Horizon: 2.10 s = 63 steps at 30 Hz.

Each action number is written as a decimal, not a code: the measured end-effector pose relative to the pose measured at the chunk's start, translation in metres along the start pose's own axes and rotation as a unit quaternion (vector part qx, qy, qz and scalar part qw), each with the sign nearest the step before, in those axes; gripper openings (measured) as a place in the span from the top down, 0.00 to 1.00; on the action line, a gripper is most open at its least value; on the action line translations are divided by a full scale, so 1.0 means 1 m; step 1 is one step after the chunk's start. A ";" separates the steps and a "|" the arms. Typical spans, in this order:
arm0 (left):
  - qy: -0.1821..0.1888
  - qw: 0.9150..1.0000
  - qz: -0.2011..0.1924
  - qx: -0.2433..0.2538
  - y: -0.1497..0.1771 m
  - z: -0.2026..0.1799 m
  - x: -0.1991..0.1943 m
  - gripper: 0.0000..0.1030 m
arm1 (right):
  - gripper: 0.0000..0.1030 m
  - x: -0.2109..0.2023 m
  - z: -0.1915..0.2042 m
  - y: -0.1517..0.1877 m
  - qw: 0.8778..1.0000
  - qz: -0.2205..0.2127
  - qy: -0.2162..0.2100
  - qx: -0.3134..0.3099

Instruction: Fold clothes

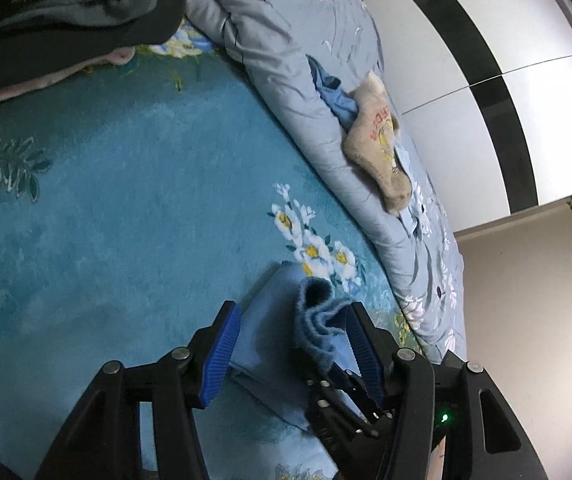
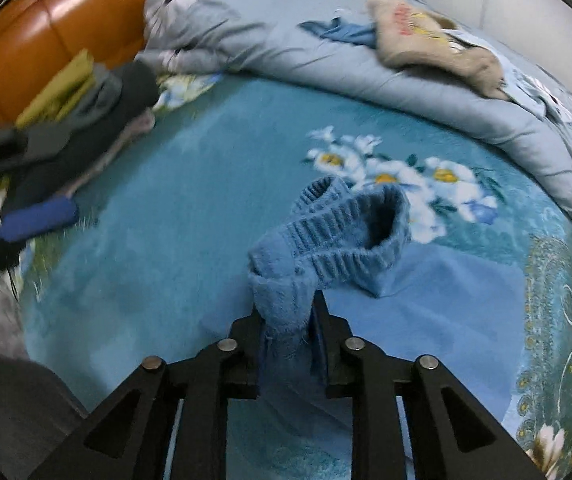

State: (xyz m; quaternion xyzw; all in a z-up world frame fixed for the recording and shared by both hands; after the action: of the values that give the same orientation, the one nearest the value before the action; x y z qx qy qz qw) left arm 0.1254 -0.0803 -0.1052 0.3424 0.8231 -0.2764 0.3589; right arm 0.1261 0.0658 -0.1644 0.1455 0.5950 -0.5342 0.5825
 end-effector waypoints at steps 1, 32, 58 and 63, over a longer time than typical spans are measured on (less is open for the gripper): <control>-0.002 1.000 0.004 0.002 0.002 0.000 0.001 0.43 | 0.72 0.001 0.001 0.001 1.000 0.001 0.001 -0.006; -0.112 0.976 0.081 0.169 0.037 -0.048 0.113 0.86 | 0.51 -0.086 -0.141 0.077 0.962 -0.082 -0.062 0.252; -0.116 0.954 0.215 0.175 0.034 -0.018 0.156 0.22 | 0.41 -0.045 -0.173 0.084 0.903 -0.085 -0.167 0.388; -0.068 0.966 0.220 0.118 0.031 -0.013 0.157 0.26 | 0.41 -0.031 -0.174 0.082 0.892 -0.084 -0.189 0.401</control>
State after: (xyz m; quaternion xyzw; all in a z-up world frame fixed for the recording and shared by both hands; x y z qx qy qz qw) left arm 0.0646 0.0052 -0.2266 0.5358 0.6627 -0.3079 0.4231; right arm 0.1061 0.2518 -0.2195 0.2126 0.2184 -0.7919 0.5291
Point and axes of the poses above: each gripper's, at about its wrist camera, not at the fingertips, and x roughly the way its jaws point, z to its left, y to its underside, the point moved 8 cm from there along x, roughly the way its jaws point, and after that the axes turned 9 degrees about -y, right-handed, at the moved point
